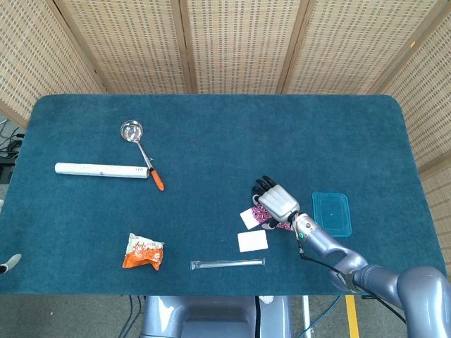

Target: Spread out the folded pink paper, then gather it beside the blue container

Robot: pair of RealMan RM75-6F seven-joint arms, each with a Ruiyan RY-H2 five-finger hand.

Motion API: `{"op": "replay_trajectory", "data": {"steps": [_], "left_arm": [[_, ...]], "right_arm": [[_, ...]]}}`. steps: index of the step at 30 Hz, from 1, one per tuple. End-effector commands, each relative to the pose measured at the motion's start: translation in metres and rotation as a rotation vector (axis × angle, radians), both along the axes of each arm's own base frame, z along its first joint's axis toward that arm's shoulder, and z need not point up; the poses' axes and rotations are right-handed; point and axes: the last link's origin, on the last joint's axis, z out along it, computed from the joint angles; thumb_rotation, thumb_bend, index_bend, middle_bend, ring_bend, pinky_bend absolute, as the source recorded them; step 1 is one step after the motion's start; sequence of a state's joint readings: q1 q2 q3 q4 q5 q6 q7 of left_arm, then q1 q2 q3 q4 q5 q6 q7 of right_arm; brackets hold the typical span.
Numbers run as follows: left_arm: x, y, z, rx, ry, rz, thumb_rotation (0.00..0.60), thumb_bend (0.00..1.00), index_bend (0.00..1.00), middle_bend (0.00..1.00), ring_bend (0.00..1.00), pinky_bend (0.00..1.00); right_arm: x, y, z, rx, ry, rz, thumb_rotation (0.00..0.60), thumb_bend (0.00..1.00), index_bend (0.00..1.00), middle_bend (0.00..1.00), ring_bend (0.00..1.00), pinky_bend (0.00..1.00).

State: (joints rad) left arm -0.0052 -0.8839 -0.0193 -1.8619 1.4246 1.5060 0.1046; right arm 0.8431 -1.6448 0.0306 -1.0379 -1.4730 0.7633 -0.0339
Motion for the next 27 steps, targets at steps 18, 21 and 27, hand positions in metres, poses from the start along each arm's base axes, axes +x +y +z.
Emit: {"op": "replay_trajectory", "data": {"steps": [18, 21, 27], "left_arm": [[0.0005, 0.0001, -0.0005, -0.002, 0.002, 0.000, 0.600, 0.03, 0.00, 0.00, 0.00, 0.00], [0.0000, 0.0003, -0.0010, -0.003, 0.001, 0.001, 0.600, 0.03, 0.00, 0.00, 0.00, 0.00], [-0.0006, 0.0007, -0.0012, -0.004, 0.000, 0.003, 0.600, 0.03, 0.00, 0.00, 0.00, 0.00]], "right_arm": [[-0.0069, 0.0031, -0.0031, -0.002, -0.001, -0.011, 0.600, 0.21, 0.40, 0.21, 0.00, 0.00], [-0.0076, 0.0030, -0.0036, -0.002, 0.001, -0.012, 0.600, 0.25, 0.41, 0.22, 0.00, 0.00], [-0.0084, 0.0023, -0.0035, -0.004, 0.001, -0.015, 0.600, 0.26, 0.42, 0.23, 0.00, 0.00]]}}
